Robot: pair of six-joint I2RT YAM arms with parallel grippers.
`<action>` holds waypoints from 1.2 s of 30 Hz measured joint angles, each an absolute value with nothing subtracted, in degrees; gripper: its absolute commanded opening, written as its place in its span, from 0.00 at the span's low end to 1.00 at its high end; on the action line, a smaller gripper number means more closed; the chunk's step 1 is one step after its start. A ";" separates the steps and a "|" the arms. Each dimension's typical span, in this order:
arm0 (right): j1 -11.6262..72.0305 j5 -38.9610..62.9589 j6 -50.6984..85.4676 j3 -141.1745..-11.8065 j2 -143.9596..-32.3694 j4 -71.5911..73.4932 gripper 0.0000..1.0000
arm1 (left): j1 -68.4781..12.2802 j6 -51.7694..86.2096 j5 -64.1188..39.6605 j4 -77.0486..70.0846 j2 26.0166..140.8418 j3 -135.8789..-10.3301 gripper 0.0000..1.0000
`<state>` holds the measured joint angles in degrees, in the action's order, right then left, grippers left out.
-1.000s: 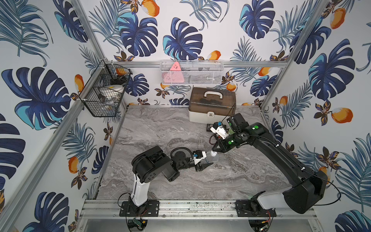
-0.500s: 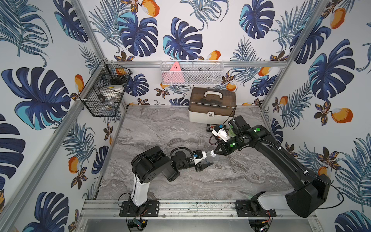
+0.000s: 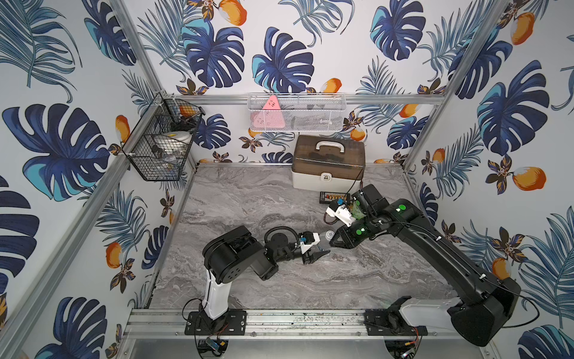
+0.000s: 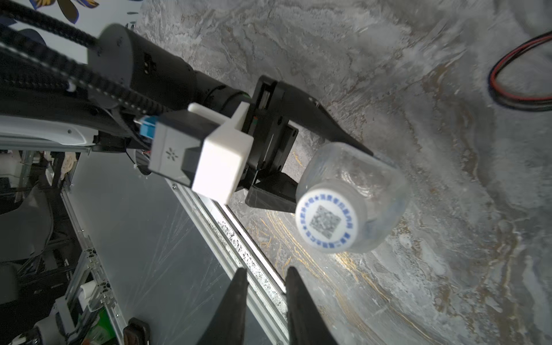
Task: Screw on the bottle caps
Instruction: Screw the bottle cap onto the plastic bottle.
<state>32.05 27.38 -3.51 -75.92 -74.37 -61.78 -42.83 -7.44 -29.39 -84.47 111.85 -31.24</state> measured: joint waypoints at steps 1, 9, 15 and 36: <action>31.66 27.27 -3.51 -77.03 -74.56 -61.71 0.27 | -42.83 -7.44 -29.39 -84.51 111.85 -31.22 0.62; 30.06 24.53 -3.68 -81.47 -81.21 -58.81 0.27 | -42.83 -7.44 -29.39 -84.64 111.87 -31.14 0.62; 29.91 24.53 -4.19 -80.97 -82.87 -57.93 0.27 | -42.83 -7.44 -29.21 -84.77 111.87 -31.05 0.62; 30.83 24.88 -4.58 -72.86 -75.83 -60.51 0.24 | -42.83 -7.40 -28.80 -82.87 111.24 -31.57 0.62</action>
<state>30.83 24.88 -4.58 -72.86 -75.83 -60.51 -42.83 -7.40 -28.80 -82.87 111.24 -31.57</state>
